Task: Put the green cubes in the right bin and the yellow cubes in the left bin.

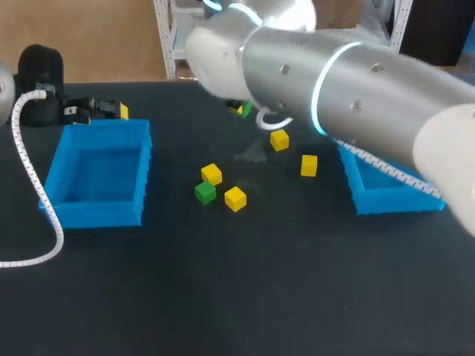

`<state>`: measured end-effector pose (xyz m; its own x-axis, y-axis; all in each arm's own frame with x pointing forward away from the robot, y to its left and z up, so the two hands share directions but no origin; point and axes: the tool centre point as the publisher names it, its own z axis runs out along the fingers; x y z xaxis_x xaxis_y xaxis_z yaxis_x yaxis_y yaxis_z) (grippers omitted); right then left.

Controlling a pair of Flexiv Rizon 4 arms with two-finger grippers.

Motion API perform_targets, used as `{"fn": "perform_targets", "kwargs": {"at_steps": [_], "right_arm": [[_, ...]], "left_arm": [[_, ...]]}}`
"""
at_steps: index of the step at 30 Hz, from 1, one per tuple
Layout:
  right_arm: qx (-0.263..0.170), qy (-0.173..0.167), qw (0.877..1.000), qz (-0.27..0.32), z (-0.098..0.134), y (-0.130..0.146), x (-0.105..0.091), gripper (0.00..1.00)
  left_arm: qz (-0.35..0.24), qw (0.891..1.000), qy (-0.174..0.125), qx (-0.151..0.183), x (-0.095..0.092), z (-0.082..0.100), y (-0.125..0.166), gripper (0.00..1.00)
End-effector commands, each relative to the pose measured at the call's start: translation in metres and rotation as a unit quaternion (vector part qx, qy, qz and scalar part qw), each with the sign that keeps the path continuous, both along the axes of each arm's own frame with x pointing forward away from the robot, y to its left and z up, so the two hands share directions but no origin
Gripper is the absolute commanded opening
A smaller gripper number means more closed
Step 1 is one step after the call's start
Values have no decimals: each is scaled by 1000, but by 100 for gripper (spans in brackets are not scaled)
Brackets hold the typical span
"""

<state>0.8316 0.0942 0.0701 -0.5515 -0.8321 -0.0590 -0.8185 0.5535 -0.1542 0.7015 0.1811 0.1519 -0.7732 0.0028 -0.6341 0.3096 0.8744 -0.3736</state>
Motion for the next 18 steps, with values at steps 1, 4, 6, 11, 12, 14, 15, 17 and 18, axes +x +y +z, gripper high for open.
{"fn": "perform_targets", "kwargs": {"at_steps": [1,4,6,11,12,14,15,17,18], "right_arm": [[37,-34,999,-2,18,-37,-25,0],[42,-41,998,-13,28,-54,-27,0],[44,-48,998,-20,34,-65,-30,0],[57,-59,996,-44,42,-95,-34,0],[59,-60,995,-51,43,-101,-35,0],[62,-62,994,-61,44,-113,-37,0],[64,-64,994,-67,45,-119,-38,0],[71,-67,992,-78,47,-130,-40,0],[73,-67,992,-82,48,-135,-41,0]], "left_arm": [[-2,1000,-2,-3,0,-1,1,100],[-2,1000,-2,-3,0,-1,1,100],[-2,1000,-2,-3,0,-1,1,100],[-2,1000,-2,-3,0,-1,1,100],[-2,1000,-2,-3,0,-1,1,100],[-2,1000,-2,-3,0,-1,1,100],[-2,1000,-2,-3,0,-1,1,100],[-2,1000,-2,-3,0,-1,1,100],[-2,1000,-2,-3,0,-1,1,100]]}}
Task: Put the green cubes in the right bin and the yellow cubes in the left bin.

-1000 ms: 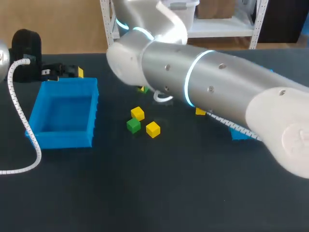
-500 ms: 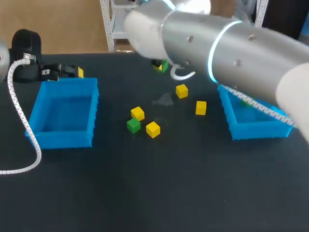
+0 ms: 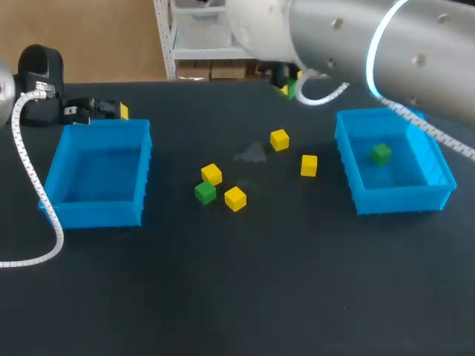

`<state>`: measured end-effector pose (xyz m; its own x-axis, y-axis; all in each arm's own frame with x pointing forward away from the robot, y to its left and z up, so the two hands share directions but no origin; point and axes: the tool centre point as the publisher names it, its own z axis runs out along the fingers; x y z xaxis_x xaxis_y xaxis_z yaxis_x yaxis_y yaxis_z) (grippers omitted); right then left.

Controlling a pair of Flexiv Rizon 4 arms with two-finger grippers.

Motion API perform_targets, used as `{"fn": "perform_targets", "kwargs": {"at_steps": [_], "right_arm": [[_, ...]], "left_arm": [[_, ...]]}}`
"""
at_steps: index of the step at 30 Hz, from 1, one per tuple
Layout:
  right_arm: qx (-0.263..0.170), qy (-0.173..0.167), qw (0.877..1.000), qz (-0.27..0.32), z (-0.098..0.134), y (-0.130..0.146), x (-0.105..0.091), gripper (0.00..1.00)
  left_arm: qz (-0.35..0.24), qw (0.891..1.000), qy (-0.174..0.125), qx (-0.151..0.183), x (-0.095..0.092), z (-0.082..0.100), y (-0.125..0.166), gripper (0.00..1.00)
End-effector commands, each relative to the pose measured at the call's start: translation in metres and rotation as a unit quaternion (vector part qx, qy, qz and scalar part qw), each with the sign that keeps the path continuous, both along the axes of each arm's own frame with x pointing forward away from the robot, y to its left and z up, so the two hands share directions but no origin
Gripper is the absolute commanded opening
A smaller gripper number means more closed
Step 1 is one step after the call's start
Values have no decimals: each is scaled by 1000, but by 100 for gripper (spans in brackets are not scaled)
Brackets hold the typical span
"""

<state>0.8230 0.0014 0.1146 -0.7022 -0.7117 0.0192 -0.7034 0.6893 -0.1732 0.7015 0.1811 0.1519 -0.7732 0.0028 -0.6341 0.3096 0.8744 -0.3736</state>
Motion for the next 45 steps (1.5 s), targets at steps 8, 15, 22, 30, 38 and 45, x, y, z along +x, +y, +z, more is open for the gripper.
{"fn": "perform_targets", "kwargs": {"at_steps": [8,15,22,30,38,45], "right_arm": [[113,-110,987,-27,7,-91,-41,0],[116,-119,985,-55,10,-129,-54,0],[111,-119,983,-81,5,-159,-65,0],[111,-118,982,-97,-1,-175,-75,0],[112,-112,983,-98,-7,-171,-78,0],[110,-108,984,-86,-7,-164,-79,91]], "left_arm": [[-2,1000,-2,-3,0,-1,1,100],[-2,1000,-2,-3,0,-1,1,100],[-2,1000,-2,-3,0,-1,1,100],[-2,1000,-2,-3,0,-1,1,100],[-2,1000,-2,-3,0,-1,1,100],[-2,1000,-2,-3,0,-1,1,100]]}}
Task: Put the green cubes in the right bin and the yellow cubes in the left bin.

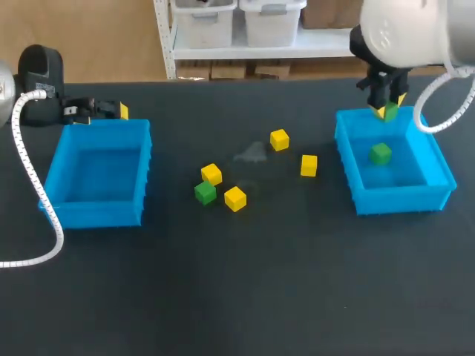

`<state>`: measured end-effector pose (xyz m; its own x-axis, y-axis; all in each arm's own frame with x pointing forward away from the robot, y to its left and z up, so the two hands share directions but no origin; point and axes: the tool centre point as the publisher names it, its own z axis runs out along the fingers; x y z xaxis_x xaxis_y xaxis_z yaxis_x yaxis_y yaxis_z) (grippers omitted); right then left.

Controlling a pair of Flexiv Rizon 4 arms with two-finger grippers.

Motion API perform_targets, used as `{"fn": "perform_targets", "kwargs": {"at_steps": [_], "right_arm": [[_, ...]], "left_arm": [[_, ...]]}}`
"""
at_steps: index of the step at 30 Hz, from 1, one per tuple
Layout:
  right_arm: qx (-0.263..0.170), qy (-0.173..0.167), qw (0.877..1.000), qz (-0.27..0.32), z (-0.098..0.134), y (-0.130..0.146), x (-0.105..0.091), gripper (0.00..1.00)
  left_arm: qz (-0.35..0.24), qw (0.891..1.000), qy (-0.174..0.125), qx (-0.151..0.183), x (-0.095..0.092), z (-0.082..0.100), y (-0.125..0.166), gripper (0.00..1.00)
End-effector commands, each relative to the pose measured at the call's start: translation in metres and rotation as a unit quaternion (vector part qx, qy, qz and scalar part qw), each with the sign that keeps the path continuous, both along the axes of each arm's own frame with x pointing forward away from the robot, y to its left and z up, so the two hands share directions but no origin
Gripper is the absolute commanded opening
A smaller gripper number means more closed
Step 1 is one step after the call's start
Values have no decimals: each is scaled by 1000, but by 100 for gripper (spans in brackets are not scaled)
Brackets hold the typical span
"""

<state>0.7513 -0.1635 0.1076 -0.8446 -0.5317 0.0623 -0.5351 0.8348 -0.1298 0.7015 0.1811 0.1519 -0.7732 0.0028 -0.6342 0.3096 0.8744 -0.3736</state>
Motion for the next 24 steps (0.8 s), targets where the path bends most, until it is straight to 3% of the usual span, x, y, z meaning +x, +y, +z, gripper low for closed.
{"fn": "perform_targets", "kwargs": {"at_steps": [1,9,24], "right_arm": [[90,-150,984,26,0,2,-7,100],[93,-152,982,55,9,21,-6,100],[110,-138,968,178,13,130,-16,100]], "left_arm": [[-2,1000,-2,-3,0,-1,1,100],[-2,1000,-2,-3,0,-1,1,100],[-2,1000,-2,-3,0,-1,1,100]]}}
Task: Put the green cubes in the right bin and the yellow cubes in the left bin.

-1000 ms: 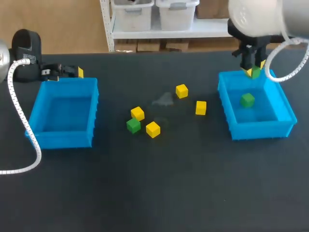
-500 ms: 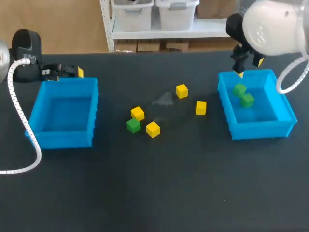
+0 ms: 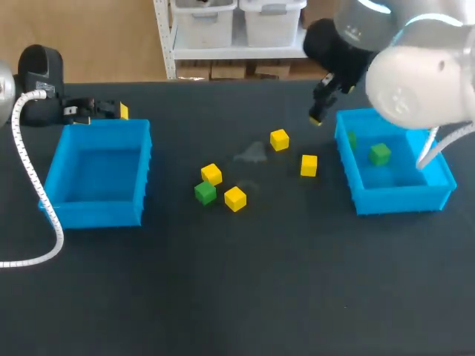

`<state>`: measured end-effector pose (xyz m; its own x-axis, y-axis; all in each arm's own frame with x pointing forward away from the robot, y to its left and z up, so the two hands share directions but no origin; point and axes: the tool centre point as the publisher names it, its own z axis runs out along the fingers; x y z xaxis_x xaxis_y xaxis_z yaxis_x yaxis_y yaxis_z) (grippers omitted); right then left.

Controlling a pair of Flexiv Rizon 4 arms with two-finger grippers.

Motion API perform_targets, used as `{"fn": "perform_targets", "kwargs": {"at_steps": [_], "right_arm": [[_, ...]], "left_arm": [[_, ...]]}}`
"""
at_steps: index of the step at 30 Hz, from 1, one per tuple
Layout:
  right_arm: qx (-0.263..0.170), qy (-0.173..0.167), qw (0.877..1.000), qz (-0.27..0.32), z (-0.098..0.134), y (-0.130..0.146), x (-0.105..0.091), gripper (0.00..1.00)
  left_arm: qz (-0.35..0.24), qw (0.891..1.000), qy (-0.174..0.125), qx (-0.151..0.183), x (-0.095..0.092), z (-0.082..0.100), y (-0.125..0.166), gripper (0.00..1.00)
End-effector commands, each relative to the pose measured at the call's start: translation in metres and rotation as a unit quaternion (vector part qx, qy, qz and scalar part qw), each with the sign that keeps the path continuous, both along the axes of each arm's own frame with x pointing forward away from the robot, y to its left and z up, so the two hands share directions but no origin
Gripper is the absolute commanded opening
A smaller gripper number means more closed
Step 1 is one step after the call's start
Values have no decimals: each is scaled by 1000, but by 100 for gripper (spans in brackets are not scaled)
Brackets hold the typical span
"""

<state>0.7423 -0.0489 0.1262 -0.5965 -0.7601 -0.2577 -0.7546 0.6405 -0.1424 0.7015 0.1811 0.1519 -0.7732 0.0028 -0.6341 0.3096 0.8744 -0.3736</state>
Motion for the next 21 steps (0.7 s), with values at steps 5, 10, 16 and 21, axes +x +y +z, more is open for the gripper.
{"fn": "perform_targets", "kwargs": {"at_steps": [5,10,16,21], "right_arm": [[16,-3,999,34,-10,46,-11,100],[8,15,998,56,-14,71,-16,100],[-14,39,996,76,-19,89,-23,100],[-27,52,995,77,-23,104,-25,100]], "left_arm": [[-2,1000,-2,-3,0,-1,1,100],[-2,1000,-2,-3,0,-1,1,100],[-2,1000,-2,-3,0,-1,1,100],[-2,1000,-2,-3,0,-1,1,100]]}}
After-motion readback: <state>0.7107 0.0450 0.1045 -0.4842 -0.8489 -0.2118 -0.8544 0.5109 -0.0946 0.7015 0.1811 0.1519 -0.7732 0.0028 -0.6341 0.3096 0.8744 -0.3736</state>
